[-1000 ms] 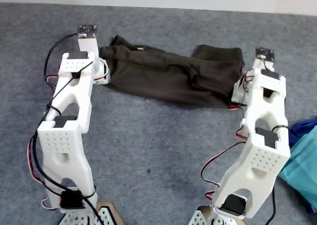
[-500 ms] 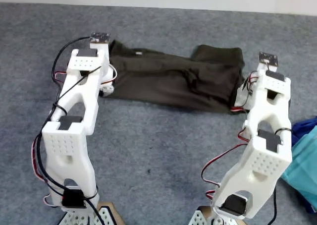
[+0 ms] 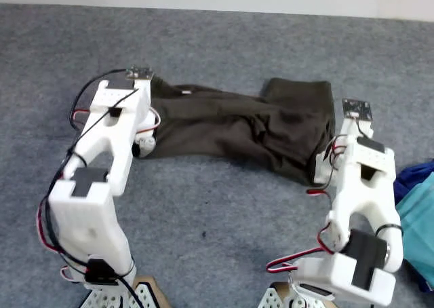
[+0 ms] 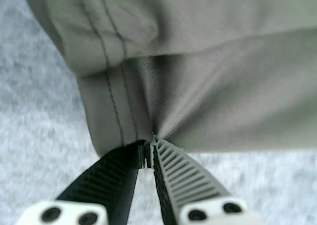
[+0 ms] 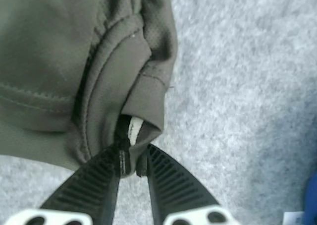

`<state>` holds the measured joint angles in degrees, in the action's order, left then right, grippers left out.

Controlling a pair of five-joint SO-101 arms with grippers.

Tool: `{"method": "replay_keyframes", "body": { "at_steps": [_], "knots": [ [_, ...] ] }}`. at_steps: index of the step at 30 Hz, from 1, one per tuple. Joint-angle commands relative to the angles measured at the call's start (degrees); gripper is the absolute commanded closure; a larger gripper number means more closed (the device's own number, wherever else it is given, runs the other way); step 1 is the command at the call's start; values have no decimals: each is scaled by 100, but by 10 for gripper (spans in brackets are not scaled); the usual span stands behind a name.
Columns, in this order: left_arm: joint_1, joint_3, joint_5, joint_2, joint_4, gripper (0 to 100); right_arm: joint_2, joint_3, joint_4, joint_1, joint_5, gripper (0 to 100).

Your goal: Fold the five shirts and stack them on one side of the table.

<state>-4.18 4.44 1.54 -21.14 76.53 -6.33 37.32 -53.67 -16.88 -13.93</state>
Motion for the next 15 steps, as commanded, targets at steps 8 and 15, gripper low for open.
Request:
{"method": "replay_keyframes", "body": {
  "at_steps": [8, 15],
  "knots": [
    [-435, 2255, -853, 3407, -255, 994, -971, 4, -813, -708, -862, 991],
    [-690, 2809, -1125, 3758, -255, 993, -1604, 75, -1719, -875, -1407, 991]
  ]
}}
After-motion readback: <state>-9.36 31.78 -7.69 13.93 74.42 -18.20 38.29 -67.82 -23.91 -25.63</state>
